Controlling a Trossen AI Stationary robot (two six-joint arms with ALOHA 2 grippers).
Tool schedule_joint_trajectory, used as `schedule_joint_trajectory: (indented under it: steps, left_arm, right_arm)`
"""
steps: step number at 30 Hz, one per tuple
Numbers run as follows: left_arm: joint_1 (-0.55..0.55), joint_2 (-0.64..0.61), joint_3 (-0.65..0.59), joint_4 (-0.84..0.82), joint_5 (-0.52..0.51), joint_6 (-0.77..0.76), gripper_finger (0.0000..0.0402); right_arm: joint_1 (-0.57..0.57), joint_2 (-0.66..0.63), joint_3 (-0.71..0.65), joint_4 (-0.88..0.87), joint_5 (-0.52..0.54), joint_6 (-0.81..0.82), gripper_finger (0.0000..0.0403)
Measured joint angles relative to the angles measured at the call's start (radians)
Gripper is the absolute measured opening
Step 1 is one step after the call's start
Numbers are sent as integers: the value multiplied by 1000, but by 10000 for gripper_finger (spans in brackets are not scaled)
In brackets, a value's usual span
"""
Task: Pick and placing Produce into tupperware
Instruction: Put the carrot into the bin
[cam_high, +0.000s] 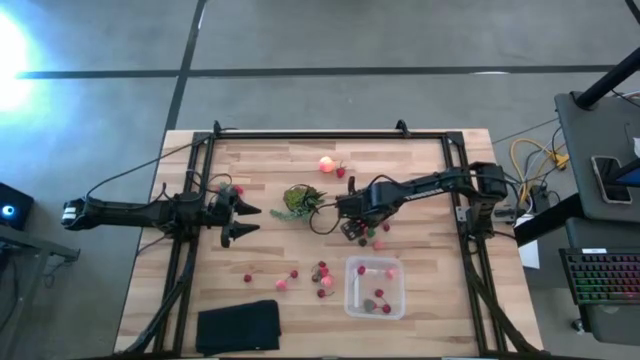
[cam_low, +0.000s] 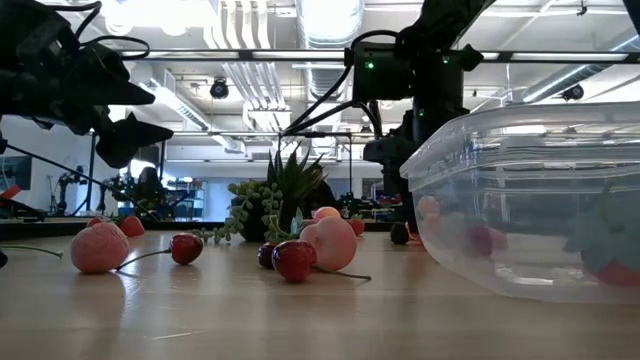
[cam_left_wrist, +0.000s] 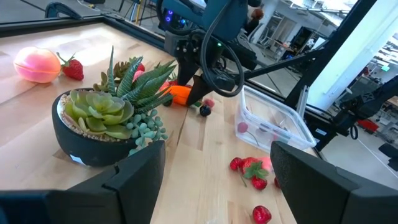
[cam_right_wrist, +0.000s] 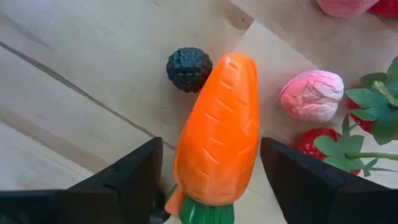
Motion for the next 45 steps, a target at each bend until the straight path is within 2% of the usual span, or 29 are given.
schedule_joint_trajectory:
  steps: [8, 15, 20, 25, 31, 34, 38, 45]
  left_arm:
    - [0, 0, 0, 0, 0, 0, 277]
    - [0, 0, 0, 0, 0, 0, 277]
    - [0, 0, 0, 0, 0, 0, 277]
    - [0, 0, 0, 0, 0, 0, 277]
    - [0, 0, 0, 1, 0, 0, 277]
    - [0, 1, 0, 1, 0, 0, 277]
    - [0, 0, 0, 1, 0, 0, 277]
    - [0, -1, 0, 0, 0, 0, 277]
  right_arm:
    - [-2, 0, -3, 1, 0, 0, 202]
    - [-2, -9, 50, -26, -7, -9, 183]
    - [3, -10, 150, -161, -12, -35, 189]
    - [52, -33, 289, -340, -95, -48, 195]
    - [192, -65, 431, -407, -271, 103, 189]
    - [284, -64, 472, -408, -281, 199, 189]
    - [372, -42, 455, -407, -258, 334, 194]
    - [404, 36, 390, -359, -218, 429, 214]
